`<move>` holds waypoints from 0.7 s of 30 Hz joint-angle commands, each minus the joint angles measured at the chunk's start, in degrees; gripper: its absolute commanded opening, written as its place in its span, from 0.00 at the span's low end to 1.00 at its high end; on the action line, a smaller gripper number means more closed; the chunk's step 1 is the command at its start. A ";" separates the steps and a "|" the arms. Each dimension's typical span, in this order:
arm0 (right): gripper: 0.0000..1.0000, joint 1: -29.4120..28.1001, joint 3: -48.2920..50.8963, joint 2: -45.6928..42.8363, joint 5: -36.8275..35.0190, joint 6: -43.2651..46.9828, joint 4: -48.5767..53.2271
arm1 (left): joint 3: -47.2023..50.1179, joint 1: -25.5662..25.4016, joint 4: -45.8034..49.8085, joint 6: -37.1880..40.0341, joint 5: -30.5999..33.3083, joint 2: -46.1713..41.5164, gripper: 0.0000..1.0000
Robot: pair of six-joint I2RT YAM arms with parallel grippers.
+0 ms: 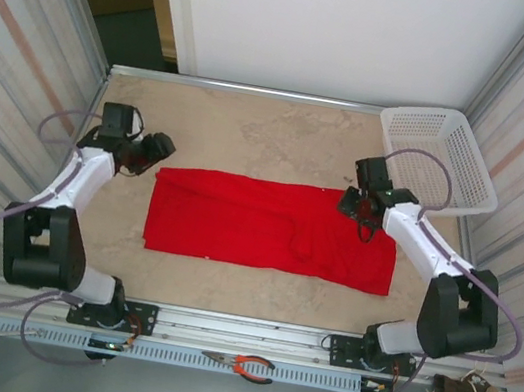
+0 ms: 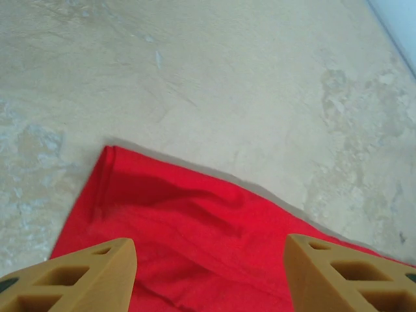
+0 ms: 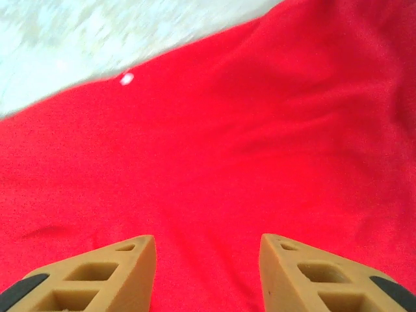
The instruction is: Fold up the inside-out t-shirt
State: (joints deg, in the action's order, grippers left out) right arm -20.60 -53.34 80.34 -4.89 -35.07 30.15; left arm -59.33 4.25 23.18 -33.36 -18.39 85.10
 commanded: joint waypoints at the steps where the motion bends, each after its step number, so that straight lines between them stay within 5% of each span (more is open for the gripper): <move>1: 0.44 -2.21 4.63 0.21 4.59 -3.68 -3.06 | -1.88 0.72 4.84 2.95 -2.21 4.72 0.62; 21: 0.41 -3.45 11.42 6.32 2.35 -10.87 -5.64 | -0.41 0.67 1.08 -5.75 -3.35 13.76 0.65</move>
State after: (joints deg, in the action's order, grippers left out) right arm -23.42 -42.00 84.97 -1.63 -43.53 24.01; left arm -60.18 4.78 25.15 -37.32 -20.53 97.97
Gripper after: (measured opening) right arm 0.414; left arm 0.651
